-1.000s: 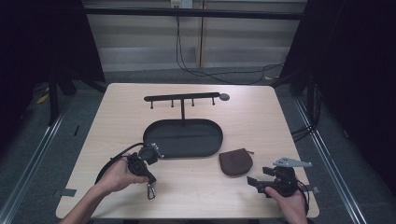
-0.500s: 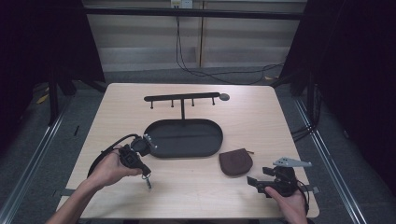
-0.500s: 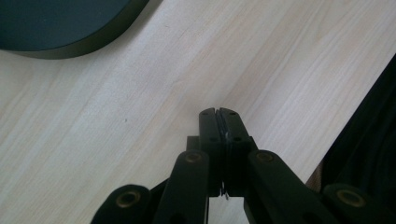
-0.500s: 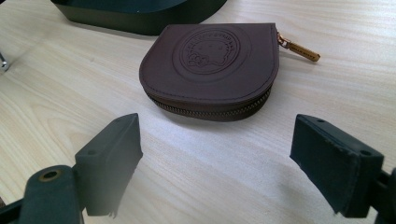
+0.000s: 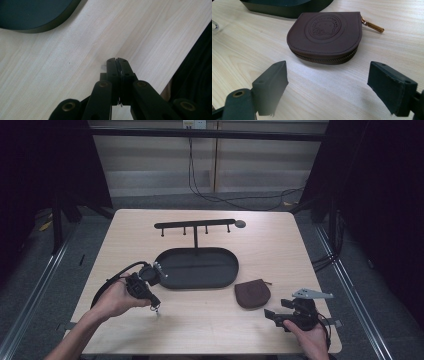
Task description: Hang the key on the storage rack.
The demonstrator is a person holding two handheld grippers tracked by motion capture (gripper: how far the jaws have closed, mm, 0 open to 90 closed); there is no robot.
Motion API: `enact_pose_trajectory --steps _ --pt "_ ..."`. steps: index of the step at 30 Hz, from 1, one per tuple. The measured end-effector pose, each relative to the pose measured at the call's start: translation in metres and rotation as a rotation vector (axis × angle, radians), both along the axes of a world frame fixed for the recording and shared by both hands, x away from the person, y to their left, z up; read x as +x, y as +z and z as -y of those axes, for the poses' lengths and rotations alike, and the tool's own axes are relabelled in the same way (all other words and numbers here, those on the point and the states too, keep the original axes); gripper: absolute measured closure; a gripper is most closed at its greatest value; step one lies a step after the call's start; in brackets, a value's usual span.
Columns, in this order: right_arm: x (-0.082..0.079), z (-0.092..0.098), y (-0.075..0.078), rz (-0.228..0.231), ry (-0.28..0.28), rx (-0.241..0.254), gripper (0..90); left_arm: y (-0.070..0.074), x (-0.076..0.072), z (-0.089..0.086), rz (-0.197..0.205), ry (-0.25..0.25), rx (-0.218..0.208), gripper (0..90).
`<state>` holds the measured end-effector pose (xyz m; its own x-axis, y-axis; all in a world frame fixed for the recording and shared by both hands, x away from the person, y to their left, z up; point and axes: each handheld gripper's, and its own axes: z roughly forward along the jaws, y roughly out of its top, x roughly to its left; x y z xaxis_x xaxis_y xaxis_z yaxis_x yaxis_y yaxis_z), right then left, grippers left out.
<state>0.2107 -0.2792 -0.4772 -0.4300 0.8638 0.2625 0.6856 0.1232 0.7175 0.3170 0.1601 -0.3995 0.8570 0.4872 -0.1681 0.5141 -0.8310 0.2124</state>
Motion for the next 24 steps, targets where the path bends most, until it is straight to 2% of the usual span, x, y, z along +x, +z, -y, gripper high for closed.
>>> enact_pose_trajectory --steps 9,15,18,22,24 --pt "0.0 0.0 0.0 0.001 0.004 0.002 15.3 0.018 0.003 0.007 0.022 -0.006 0.014 89.3" --pt "0.0 0.0 0.0 -0.003 0.003 0.002 15.2 0.029 0.006 0.004 0.022 -0.014 0.034 89.2" --pt "0.0 0.0 0.0 -0.003 0.002 0.002 15.2 0.032 0.007 0.003 0.024 0.01 0.042 89.3" --pt "0.0 0.0 0.0 -0.005 0.001 0.002 15.2 0.037 0.01 0.002 0.024 0.012 0.052 89.3" --pt "0.0 0.0 0.0 -0.005 0.001 0.002 15.3 0.04 0.013 0.003 0.026 -0.005 0.067 89.3"
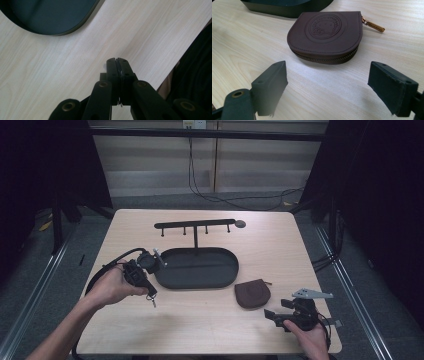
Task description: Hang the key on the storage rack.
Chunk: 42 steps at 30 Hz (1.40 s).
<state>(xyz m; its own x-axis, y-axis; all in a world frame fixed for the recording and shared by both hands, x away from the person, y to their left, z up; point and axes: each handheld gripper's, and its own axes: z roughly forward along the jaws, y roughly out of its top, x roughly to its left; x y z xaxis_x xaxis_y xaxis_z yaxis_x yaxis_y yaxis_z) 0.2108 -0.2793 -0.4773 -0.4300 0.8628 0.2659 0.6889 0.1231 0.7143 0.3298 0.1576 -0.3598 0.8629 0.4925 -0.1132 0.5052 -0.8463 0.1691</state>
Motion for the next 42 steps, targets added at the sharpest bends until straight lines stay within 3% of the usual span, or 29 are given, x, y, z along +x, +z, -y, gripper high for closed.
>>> enact_pose_trajectory --steps 17,22,29,37,42 --pt "0.0 0.0 0.0 0.003 -0.001 0.001 15.3 0.023 0.013 -0.002 0.015 0.032 0.026 89.1" --pt "0.001 0.001 0.0 -0.001 -0.003 0.006 15.3 0.022 0.017 0.0 0.007 0.03 0.037 89.2" --pt "0.0 0.0 0.0 -0.001 -0.001 0.001 16.3 0.037 0.024 0.001 0.032 0.015 0.031 89.3" --pt "0.0 0.0 0.0 -0.002 0.003 -0.002 16.3 0.054 0.041 0.001 0.037 0.042 0.022 89.3" --pt "0.001 0.0 0.0 -0.005 0.006 0.006 15.9 0.057 0.048 0.004 0.032 0.051 0.041 89.3"
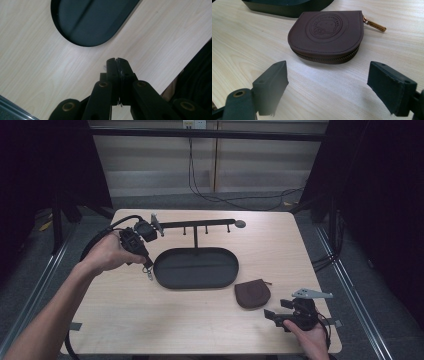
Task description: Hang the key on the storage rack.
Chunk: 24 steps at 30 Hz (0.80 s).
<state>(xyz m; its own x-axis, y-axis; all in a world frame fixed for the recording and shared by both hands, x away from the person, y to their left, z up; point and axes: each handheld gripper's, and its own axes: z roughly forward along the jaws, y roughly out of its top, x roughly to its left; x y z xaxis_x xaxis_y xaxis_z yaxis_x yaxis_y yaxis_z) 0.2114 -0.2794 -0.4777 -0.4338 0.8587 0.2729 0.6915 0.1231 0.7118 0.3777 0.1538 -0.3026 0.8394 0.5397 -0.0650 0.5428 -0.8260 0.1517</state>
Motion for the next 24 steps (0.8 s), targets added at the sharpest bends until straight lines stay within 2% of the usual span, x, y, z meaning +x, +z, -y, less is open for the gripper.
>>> enact_pose_trajectory --steps 14,24 --pt "0.0 0.001 0.0 -0.003 0.002 0.008 15.9 0.019 0.019 0.018 0.023 -0.004 -0.008 89.4" --pt "0.0 0.001 0.0 -0.003 0.002 0.014 15.8 0.025 0.033 0.022 0.025 0.016 -0.025 89.3"
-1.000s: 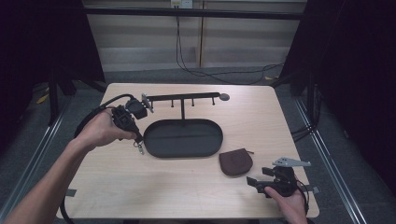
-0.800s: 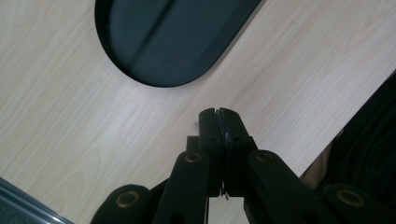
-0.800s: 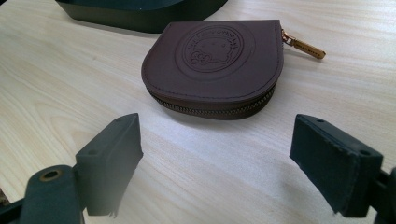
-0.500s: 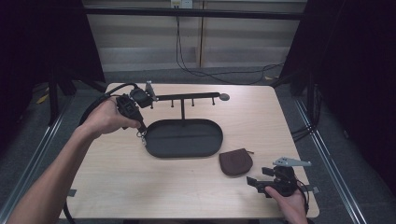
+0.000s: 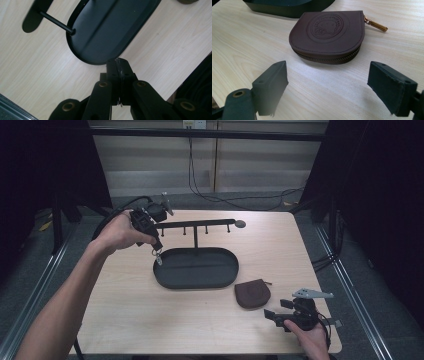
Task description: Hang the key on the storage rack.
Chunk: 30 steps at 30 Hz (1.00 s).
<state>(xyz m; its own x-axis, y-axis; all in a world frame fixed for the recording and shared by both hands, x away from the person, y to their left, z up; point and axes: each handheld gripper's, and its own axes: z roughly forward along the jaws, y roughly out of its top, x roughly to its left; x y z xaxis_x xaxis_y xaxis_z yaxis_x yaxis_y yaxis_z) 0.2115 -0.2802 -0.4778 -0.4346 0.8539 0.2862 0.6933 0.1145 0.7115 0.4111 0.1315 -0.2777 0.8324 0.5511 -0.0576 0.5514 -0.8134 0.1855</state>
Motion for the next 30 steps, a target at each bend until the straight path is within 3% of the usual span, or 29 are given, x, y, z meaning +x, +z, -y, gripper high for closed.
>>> enact_pose_trajectory --steps 5,8,14,21,30 --pt "0.0 0.0 0.0 0.002 0.001 -0.001 15.8 -0.001 0.012 -0.002 -0.004 0.013 -0.018 89.4" --pt "0.0 0.0 0.0 -0.001 0.0 0.002 15.9 -0.002 0.02 -0.004 -0.013 0.046 -0.036 89.4" --pt "0.0 0.0 0.0 0.001 0.002 0.002 15.6 -0.002 0.027 0.0 -0.011 0.051 -0.016 89.4" --pt "0.0 0.0 0.0 0.002 0.006 0.002 15.6 -0.002 0.035 0.006 -0.012 0.039 -0.026 89.3" --pt "0.0 0.0 0.0 -0.003 0.008 0.003 15.6 -0.006 0.047 0.004 -0.013 0.078 -0.034 89.3"
